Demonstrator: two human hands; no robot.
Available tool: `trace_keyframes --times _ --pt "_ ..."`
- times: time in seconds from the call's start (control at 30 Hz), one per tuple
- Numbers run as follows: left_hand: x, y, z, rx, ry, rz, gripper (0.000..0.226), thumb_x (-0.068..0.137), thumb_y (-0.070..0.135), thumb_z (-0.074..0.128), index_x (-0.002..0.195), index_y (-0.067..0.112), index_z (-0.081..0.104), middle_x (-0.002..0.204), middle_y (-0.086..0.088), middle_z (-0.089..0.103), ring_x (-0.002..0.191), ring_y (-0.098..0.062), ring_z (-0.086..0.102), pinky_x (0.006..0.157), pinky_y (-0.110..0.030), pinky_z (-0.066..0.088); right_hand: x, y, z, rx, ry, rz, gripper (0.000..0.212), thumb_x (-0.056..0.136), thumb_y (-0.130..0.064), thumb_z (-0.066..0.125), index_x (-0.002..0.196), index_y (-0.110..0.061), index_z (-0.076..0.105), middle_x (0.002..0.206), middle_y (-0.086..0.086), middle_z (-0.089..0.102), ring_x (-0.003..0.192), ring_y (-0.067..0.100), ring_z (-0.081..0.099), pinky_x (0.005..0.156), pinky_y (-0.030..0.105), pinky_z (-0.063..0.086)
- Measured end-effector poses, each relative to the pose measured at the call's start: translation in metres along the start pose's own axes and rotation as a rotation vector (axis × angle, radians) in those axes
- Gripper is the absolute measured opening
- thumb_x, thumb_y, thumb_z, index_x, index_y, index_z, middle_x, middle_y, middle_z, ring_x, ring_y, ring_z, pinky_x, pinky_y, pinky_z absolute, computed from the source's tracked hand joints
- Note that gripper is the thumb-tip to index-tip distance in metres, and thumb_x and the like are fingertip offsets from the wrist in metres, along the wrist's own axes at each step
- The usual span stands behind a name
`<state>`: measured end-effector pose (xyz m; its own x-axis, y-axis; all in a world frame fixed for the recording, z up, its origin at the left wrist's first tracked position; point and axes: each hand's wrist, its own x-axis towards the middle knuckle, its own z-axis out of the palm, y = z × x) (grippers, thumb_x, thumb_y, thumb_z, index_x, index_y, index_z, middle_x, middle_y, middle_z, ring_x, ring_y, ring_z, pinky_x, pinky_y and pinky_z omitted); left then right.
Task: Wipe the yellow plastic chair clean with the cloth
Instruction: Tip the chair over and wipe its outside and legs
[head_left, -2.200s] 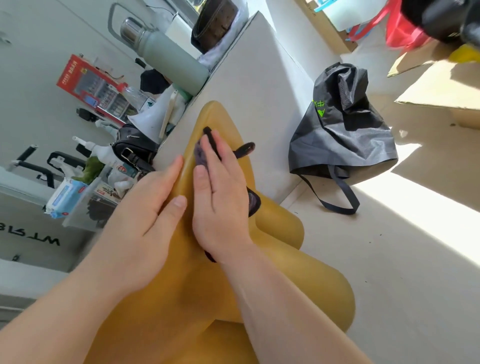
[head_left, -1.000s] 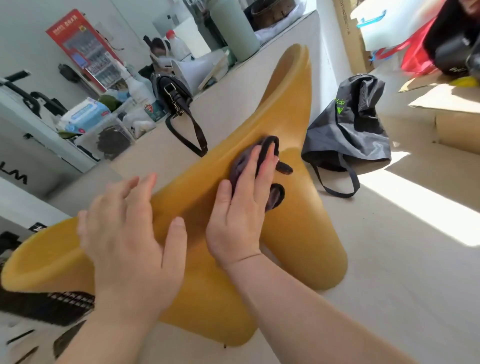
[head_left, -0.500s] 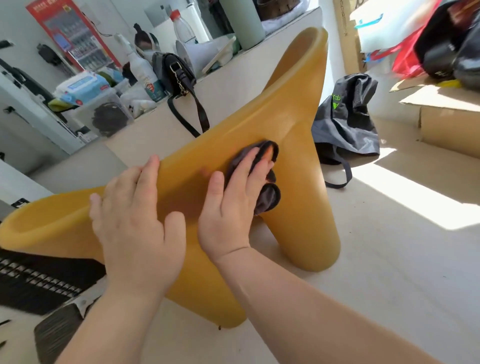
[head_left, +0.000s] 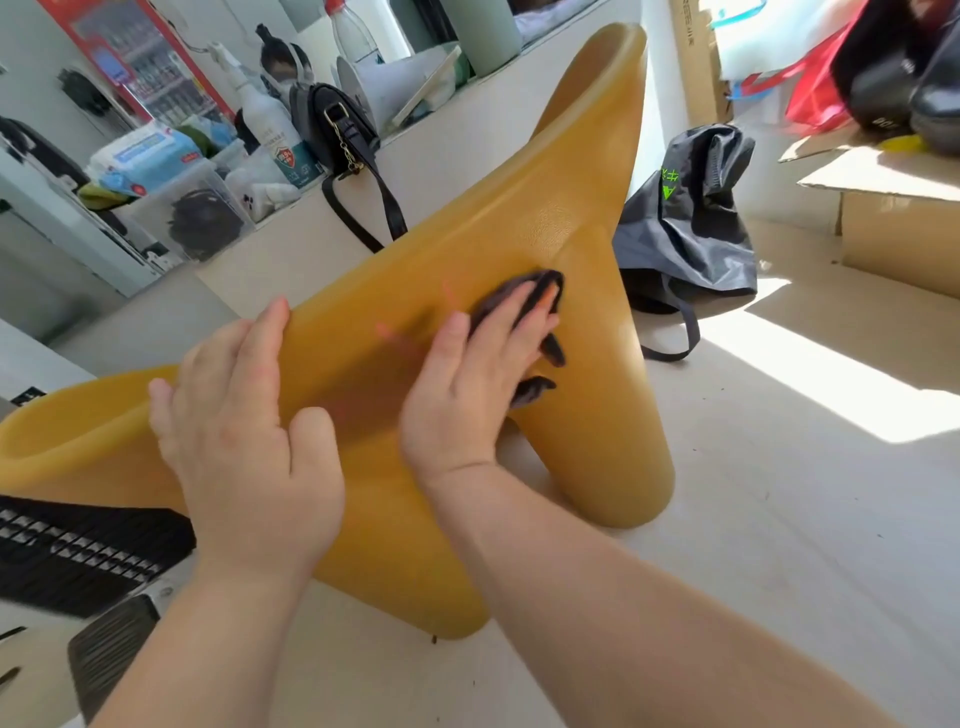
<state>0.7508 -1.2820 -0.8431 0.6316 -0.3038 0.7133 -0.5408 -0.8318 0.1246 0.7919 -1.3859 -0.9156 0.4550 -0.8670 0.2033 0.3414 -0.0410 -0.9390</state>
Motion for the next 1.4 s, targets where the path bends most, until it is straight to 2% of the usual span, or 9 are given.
trace_keyframes --times 0.17,0.3,0.4,0.53,0.7,0.87,1.0,1.17,1.4 --pt "0.0 -0.001 0.004 -0.023 0.049 -0.003 0.068 0.077 0.014 0.04 0.145 0.013 0.049 0.137 -0.01 0.054 0.132 -0.031 0.044 0.114 -0.066 0.02 -0.025 0.004 0.005 -0.05 -0.149 -0.14 0.074 0.101 -0.057 0.016 0.16 -0.02 -0.01 0.169 0.004 -0.021 0.154 0.016 -0.024 0.125 0.048 -0.01" --pt "-0.001 -0.003 0.002 -0.05 0.029 -0.006 0.069 0.078 0.014 0.038 0.146 0.015 0.048 0.138 -0.007 0.052 0.134 -0.028 0.041 0.117 -0.064 0.013 0.013 0.057 -0.02 -0.259 -0.024 0.099 0.082 0.095 -0.063 0.01 0.162 -0.017 -0.005 0.169 0.008 -0.016 0.156 0.024 -0.016 0.124 0.055 -0.004" --pt "0.0 -0.004 0.002 -0.049 0.024 -0.002 0.069 0.078 0.013 0.038 0.146 0.015 0.048 0.138 -0.007 0.052 0.133 -0.028 0.041 0.118 -0.064 0.012 0.016 0.036 -0.015 -0.147 -0.003 0.164 0.091 0.091 -0.069 0.006 0.161 -0.013 -0.009 0.168 0.007 -0.023 0.154 0.023 -0.023 0.124 0.051 -0.008" --pt "0.002 -0.005 0.003 -0.077 0.051 0.0 0.068 0.077 0.009 0.039 0.143 0.015 0.052 0.135 -0.006 0.055 0.13 -0.026 0.044 0.117 -0.064 0.015 -0.015 -0.016 0.006 -0.072 -0.093 -0.083 0.098 0.091 -0.077 -0.001 0.16 -0.008 -0.01 0.167 0.004 -0.026 0.151 0.018 -0.031 0.123 0.041 -0.018" --pt "0.004 -0.01 0.0 -0.092 0.048 0.03 0.066 0.078 0.011 0.037 0.142 0.016 0.054 0.133 -0.005 0.057 0.126 -0.026 0.047 0.114 -0.063 0.02 -0.012 0.007 -0.005 -0.097 -0.117 -0.228 0.078 0.103 -0.059 0.01 0.162 -0.007 0.002 0.17 0.006 -0.013 0.155 0.02 -0.019 0.126 0.045 -0.006" --pt "0.004 -0.014 -0.002 -0.072 0.015 0.058 0.067 0.079 0.01 0.041 0.145 0.016 0.051 0.135 -0.004 0.055 0.128 -0.023 0.045 0.113 -0.062 0.021 0.025 0.027 -0.023 -0.084 -0.02 -0.087 0.068 0.102 -0.042 0.022 0.163 -0.016 0.006 0.171 0.004 -0.001 0.157 0.015 -0.008 0.128 0.045 0.003" --pt "-0.001 -0.024 -0.008 -0.043 -0.033 0.101 0.072 0.078 0.012 0.047 0.15 0.015 0.044 0.149 -0.005 0.047 0.14 -0.025 0.037 0.117 -0.062 0.018 0.014 0.022 -0.039 -0.171 -0.223 -0.221 0.074 0.097 -0.019 0.036 0.162 -0.015 0.002 0.171 0.003 -0.005 0.156 0.014 -0.012 0.127 0.047 -0.004" --pt "-0.014 -0.037 -0.005 0.082 0.006 0.066 0.083 0.075 0.016 0.053 0.155 0.011 0.034 0.16 -0.013 0.033 0.151 -0.035 0.021 0.118 -0.066 0.01 -0.033 0.007 -0.042 -0.366 -0.6 -0.743 0.075 0.102 -0.033 0.038 0.158 -0.01 -0.005 0.17 0.013 -0.001 0.157 0.024 -0.012 0.126 0.047 -0.007" --pt "-0.013 -0.043 -0.007 0.033 -0.011 0.09 0.084 0.075 0.012 0.049 0.157 0.015 0.031 0.161 -0.006 0.033 0.153 -0.028 0.018 0.121 -0.059 0.004 0.003 0.014 -0.018 -0.422 -0.205 -0.458 0.08 0.102 -0.052 0.022 0.159 -0.008 -0.013 0.169 0.014 -0.01 0.156 0.026 -0.015 0.125 0.052 -0.01"
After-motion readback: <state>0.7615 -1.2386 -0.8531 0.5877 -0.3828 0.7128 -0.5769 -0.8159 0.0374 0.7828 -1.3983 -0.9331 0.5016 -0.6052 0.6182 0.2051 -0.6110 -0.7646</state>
